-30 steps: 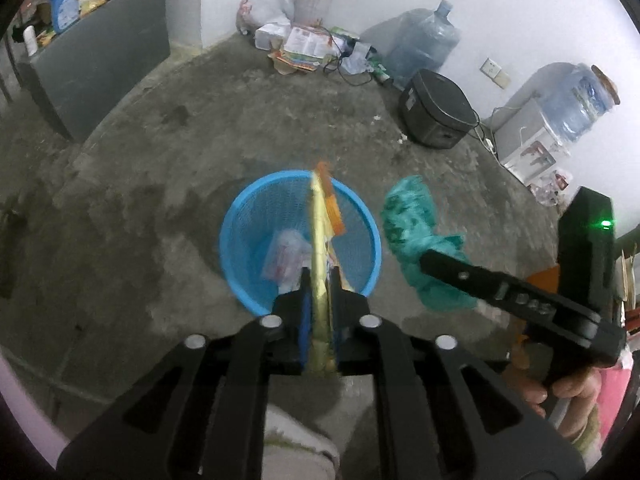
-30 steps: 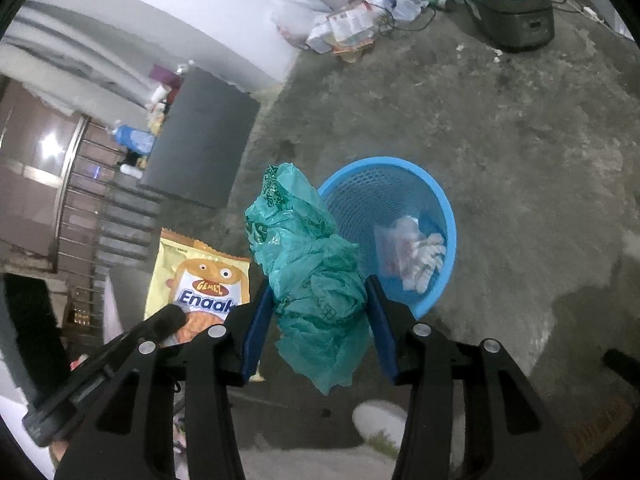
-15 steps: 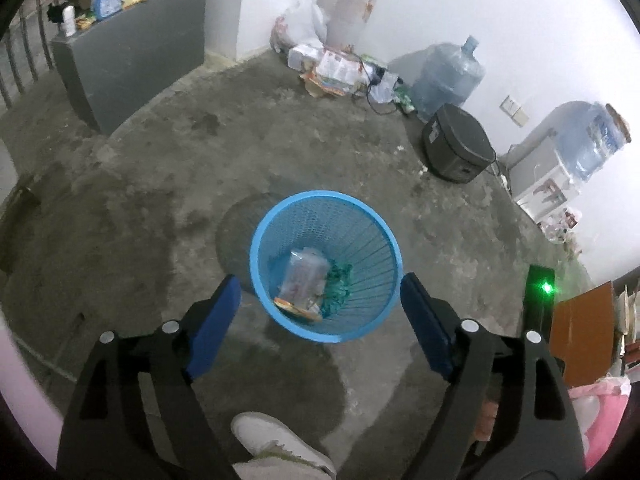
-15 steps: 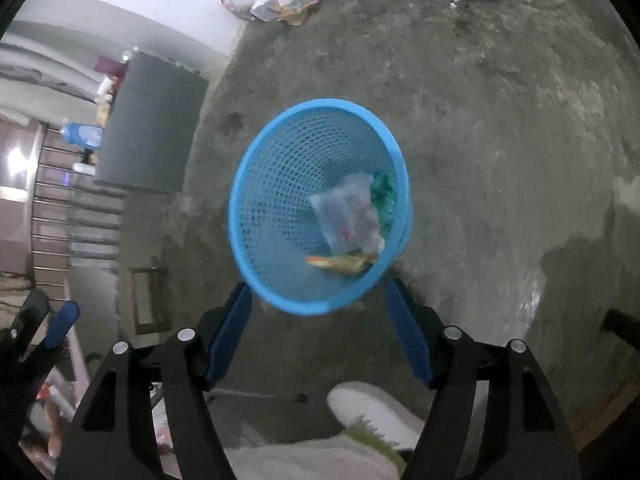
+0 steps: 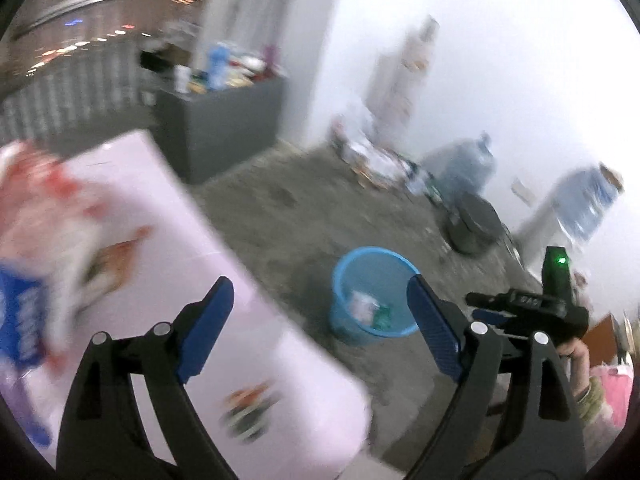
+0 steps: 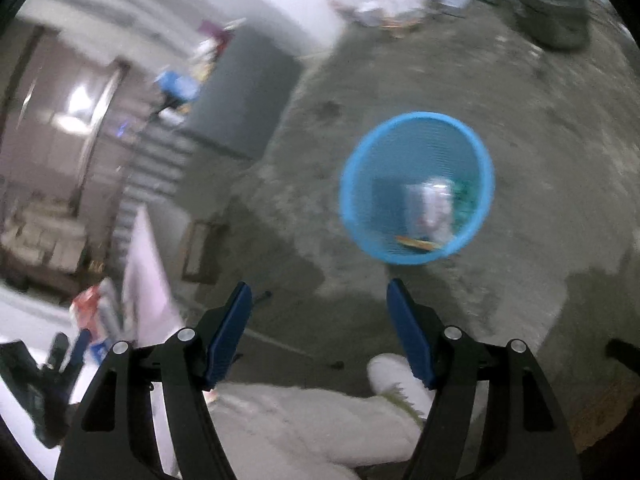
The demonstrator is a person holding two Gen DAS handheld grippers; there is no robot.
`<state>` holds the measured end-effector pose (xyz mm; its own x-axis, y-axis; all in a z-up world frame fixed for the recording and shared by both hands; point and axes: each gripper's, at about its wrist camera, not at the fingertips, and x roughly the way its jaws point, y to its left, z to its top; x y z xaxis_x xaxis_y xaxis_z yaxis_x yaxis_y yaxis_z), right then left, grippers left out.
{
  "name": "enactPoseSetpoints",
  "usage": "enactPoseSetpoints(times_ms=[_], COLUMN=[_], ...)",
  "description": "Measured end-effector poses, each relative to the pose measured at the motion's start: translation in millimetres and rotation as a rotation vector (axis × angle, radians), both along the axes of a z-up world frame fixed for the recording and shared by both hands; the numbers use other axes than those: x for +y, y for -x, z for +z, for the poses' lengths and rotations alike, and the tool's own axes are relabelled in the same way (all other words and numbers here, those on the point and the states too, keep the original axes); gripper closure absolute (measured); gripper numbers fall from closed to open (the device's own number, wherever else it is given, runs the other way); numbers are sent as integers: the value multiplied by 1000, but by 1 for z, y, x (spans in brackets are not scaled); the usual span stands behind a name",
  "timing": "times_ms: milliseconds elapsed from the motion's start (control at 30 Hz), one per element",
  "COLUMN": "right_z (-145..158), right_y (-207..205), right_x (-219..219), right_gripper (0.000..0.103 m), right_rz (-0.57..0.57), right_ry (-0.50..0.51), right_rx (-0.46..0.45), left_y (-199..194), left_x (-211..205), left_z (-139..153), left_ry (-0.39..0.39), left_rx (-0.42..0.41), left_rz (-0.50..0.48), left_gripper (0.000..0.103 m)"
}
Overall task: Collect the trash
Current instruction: 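Grasp the Pepsi bottle with the right tool while the left tool returns to the table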
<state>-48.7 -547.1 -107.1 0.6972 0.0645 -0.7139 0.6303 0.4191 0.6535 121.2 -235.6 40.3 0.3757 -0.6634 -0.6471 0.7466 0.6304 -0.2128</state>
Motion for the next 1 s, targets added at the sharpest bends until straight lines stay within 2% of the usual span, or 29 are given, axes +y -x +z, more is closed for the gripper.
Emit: enactPoseSetpoints(times_ms=[233, 433, 500, 667, 800, 1000], right_z=[56, 97, 105, 114, 111, 98], right_y=[-77, -150, -172, -224, -258, -286], right_x=[81, 172, 199, 263, 291, 308], right_gripper=[35, 35, 35, 41, 42, 42], right_rz=[268, 530, 593, 712, 743, 746], right_ry=[64, 58, 36, -21, -49, -62], right_rx=[-110, -251, -284, -317, -295, -229], left_y=[-10, -35, -50, -89, -112, -129], left_x=[145, 227, 250, 266, 256, 246], left_z=[16, 13, 10, -1, -17, -40], left_ry=[118, 176, 218, 242, 246, 306], left_rx=[-30, -8, 20, 88, 165, 298], left_rz=[306, 452, 465, 474, 391, 295], left_gripper=[19, 19, 19, 33, 37, 44])
